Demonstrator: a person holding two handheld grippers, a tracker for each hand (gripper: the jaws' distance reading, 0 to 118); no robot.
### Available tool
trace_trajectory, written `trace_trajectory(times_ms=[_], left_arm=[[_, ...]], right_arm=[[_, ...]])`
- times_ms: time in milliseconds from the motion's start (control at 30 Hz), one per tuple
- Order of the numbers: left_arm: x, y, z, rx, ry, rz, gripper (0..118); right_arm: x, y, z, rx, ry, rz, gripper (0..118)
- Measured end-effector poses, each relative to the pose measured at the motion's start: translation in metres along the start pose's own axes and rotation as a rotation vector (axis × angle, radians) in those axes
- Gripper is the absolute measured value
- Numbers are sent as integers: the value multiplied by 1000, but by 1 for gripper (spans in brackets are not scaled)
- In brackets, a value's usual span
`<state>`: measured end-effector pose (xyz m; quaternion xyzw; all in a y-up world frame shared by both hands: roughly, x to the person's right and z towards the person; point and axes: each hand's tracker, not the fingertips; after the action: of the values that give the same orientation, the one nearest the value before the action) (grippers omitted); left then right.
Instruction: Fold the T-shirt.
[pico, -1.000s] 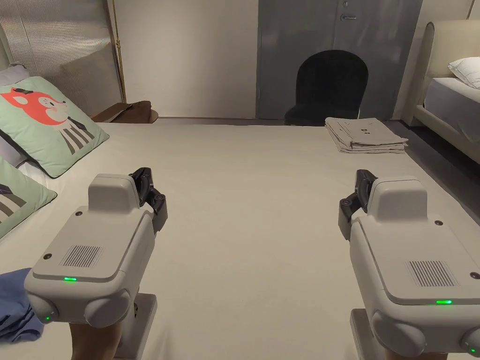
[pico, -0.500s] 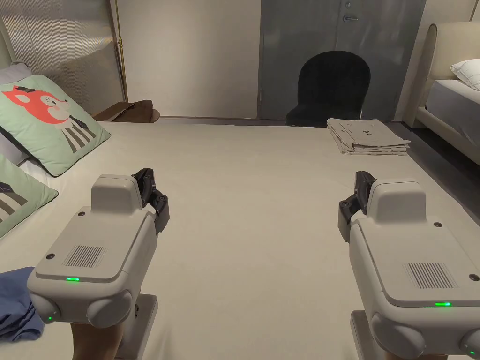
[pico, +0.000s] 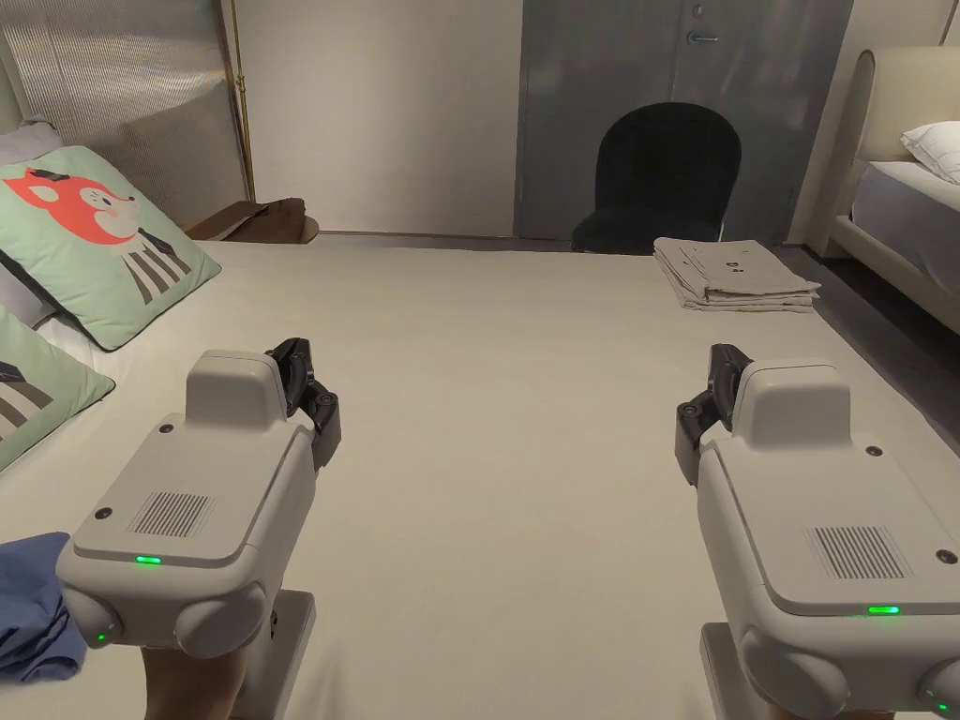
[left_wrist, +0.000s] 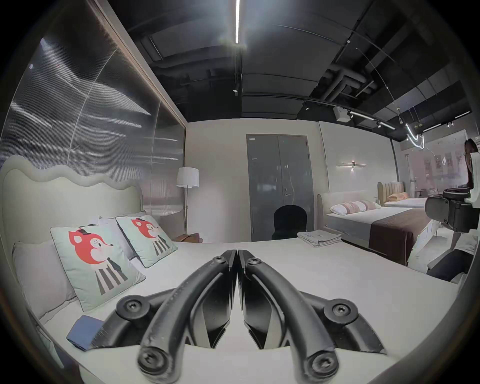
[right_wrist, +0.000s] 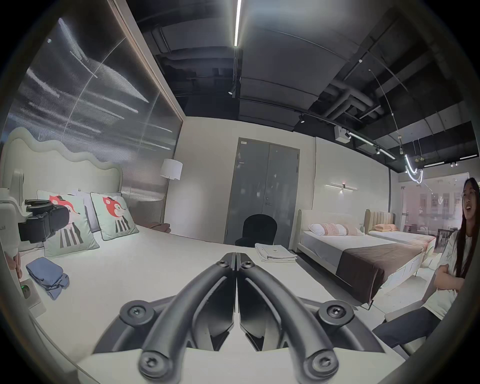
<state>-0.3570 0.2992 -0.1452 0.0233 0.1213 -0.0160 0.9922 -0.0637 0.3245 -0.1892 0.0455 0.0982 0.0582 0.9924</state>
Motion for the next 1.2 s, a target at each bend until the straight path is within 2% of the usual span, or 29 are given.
trace_trajectory(times_ms=[467,500,533,567,600,633,667,700,733,1200], left_arm=[[-2,0,0,0,-7,7,0],[-2,0,0,0,-9,9,3],[-3,0,0,-6,-11,11,19],[-3,1,0,-7,-14,14,38],[-3,0,0,-9,-19,16,60],[-3,0,-1,-13,-24,16,87],[-3,0,-1,-13,-25,15,102],[-2,0,-1,-10,-26,11,109],[-1,0,0,-1,-30,9,109],[4,-2,2,2,-28,-5,110]], right_arm=[[0,0,0,-4,-7,9,0],[-1,-1,0,-6,-11,13,0],[-1,-1,0,-8,-18,19,6],[-1,-1,0,-8,-25,22,20],[-1,-2,0,-10,-29,21,42],[0,-3,-1,-12,-31,16,74],[1,-3,-2,-13,-31,7,94],[1,-4,-2,-14,-34,1,108],[2,-4,-2,-6,-43,-3,113],[6,-6,1,-5,-57,-5,114]])
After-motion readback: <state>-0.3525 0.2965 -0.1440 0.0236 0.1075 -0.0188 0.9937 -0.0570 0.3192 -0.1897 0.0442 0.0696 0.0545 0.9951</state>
